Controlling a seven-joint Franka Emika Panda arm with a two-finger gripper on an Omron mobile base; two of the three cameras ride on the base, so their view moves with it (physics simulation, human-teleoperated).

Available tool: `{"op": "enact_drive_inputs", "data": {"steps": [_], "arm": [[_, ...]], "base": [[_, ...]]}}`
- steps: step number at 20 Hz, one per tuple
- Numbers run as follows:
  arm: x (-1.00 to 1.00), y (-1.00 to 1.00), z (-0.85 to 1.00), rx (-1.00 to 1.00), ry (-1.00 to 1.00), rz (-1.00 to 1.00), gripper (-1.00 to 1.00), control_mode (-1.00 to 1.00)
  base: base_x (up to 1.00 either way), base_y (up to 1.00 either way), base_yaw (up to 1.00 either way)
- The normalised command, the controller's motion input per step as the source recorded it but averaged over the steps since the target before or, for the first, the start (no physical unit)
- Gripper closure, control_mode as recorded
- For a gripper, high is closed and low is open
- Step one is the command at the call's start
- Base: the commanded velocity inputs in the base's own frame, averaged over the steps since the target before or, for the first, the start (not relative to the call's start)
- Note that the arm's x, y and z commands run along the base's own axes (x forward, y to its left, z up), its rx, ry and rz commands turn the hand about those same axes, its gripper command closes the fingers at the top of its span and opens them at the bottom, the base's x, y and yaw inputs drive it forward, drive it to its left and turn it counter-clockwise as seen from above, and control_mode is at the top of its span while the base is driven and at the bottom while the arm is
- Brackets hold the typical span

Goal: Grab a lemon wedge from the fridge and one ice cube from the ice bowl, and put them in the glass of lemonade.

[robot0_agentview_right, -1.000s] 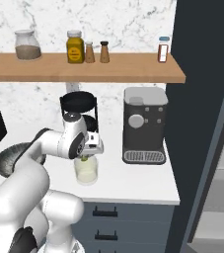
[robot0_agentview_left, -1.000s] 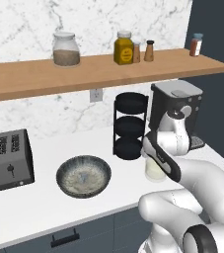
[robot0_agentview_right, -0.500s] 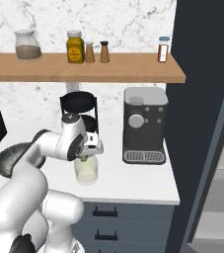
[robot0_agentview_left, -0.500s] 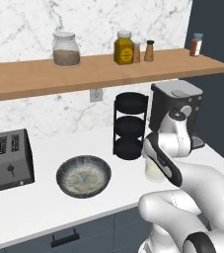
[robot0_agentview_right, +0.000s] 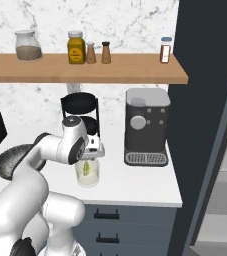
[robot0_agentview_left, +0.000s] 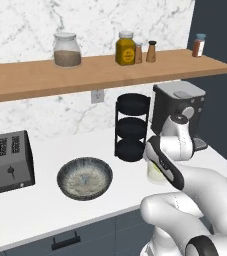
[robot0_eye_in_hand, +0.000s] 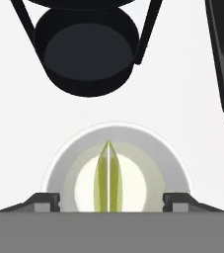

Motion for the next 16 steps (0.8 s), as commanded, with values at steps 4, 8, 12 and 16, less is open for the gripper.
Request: {"op": "enact_drive_inputs", "data": {"steps": [4,8,12,16], "arm": [[-0.03,0.14,0.54,0.00,-0.01,0.00,-1.00,-1.00],[-0.36,0.49,0.88,0.00,-0.07,0.00,-1.00,-1.00],[-0.63,0.87,0.16,0.00,-0.01,0.06,-1.00,-1.00],[-0.33,1.00,-0.01,0.00,0.03,0.21,-1.00,-1.00]], "base": [[0.00,0.00,0.00],[0.00,0.00,0.00],[0.00,0.00,0.00],[0.00,0.00,0.00]]}}
